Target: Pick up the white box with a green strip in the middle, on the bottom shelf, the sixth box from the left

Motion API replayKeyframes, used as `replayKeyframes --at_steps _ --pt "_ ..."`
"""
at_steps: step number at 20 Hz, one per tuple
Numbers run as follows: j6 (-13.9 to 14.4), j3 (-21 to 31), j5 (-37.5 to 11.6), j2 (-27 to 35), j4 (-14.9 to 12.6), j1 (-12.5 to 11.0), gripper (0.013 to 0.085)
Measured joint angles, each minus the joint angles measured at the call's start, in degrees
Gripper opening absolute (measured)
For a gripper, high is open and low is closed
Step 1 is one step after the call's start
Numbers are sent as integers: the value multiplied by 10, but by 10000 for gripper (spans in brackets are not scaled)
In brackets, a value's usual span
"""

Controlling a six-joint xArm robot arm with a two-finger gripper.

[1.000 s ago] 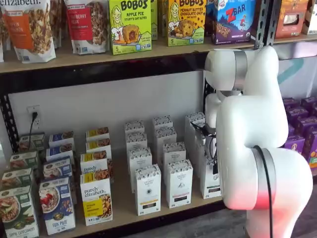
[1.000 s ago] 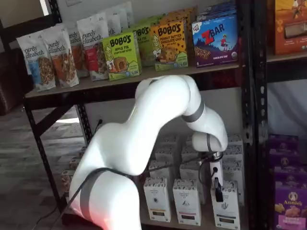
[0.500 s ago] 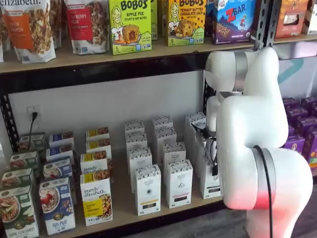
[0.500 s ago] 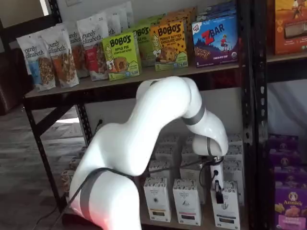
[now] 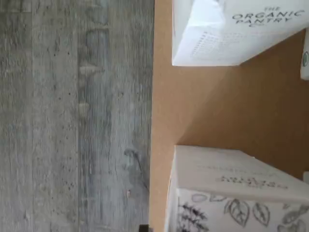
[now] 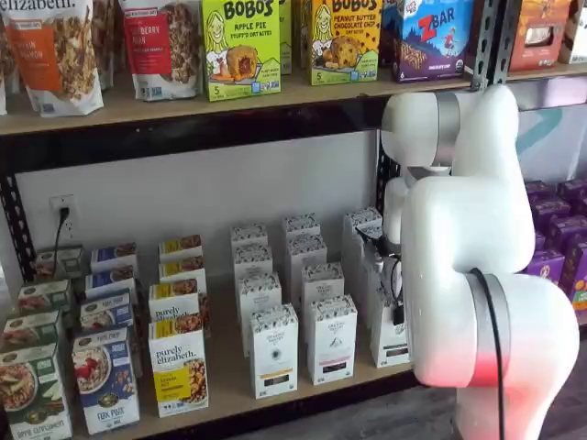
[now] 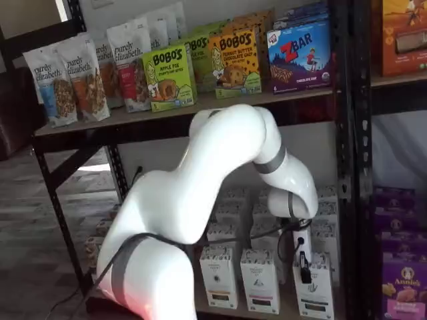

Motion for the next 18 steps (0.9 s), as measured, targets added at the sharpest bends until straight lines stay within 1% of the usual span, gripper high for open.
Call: replayKeyframes --at_steps 1,2,3,4,5,6,7,10,12,13,16,18 --pt "0 1 0 -1 0 0 650" --pt "0 3 -1 -2 -1 0 650" --pt "1 5 -2 -3 -1 0 610" --pt "0 8 -3 -4 0 0 610" --pt "-2 12 -5 -6 2 0 570" --pt "-3 13 -5 -7 4 0 570" --pt "-5 17 -7 -9 6 0 530" --pt "-5 33 -14 -19 6 -1 530" --pt "3 47 -16 -30 -3 -1 530" --pt "11 61 -22 -38 -11 0 530" --pt "40 124 -52 -77 -41 1 530" --pt "55 174 -73 -110 -54 2 530"
